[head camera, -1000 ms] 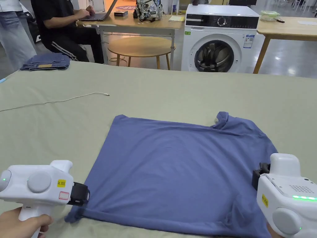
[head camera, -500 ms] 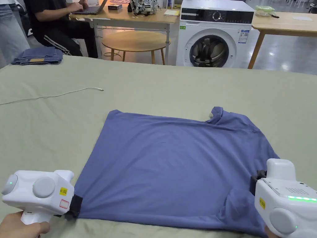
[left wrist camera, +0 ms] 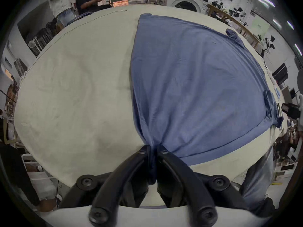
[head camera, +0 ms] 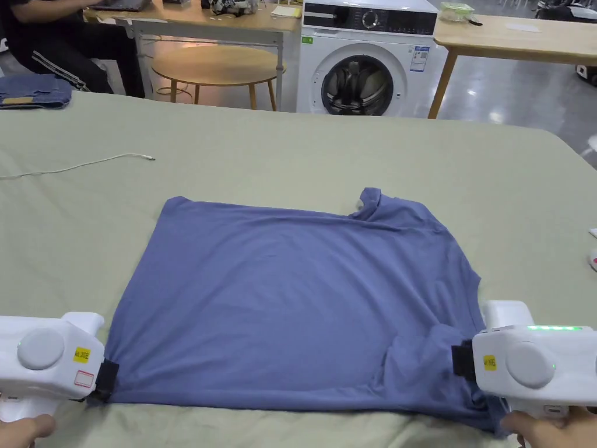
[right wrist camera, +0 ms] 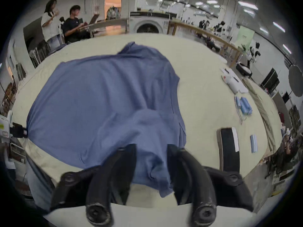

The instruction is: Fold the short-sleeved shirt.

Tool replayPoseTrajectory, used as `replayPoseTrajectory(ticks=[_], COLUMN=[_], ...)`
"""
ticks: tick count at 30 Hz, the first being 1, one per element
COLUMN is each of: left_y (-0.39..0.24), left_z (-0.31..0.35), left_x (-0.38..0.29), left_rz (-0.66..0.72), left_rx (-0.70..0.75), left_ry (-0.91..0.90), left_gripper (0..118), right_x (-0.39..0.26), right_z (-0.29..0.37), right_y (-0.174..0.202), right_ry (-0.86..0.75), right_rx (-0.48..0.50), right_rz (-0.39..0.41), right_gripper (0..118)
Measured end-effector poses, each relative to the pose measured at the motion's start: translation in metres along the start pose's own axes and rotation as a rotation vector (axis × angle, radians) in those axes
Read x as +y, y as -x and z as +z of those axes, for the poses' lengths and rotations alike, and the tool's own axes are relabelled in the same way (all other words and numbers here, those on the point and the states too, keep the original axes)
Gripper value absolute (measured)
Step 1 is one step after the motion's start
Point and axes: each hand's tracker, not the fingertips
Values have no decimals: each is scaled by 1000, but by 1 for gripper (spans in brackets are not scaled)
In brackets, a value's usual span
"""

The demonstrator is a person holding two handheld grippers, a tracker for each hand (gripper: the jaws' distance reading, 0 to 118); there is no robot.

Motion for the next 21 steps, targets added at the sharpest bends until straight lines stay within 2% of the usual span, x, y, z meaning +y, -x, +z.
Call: replayPoseTrajectory(ticks=[3, 9, 13, 15, 21], left_y=[0, 0, 2, 3, 6], left_z=[2, 8, 9, 10, 28], left_x=[-2, -4, -5, -6, 3], left_rz=[1, 9, 18, 22, 45], left_rx=[-1, -8, -17, -21, -40], left_ry=[-6, -12, -15, -16, -80], left_gripper=[2, 2, 2, 2, 2], right_x=[-8, -26, -39, -39, -28], right_z=[-11, -40, -44, -41, -24], right_y=[-10, -17, -19, -19, -22], right_ry=[48, 163, 146, 139, 89], right_rx=[-21, -17, 43, 57, 65], right_rz=[-8, -35, -64, -66, -57], right_gripper=[59, 59, 11, 6, 5])
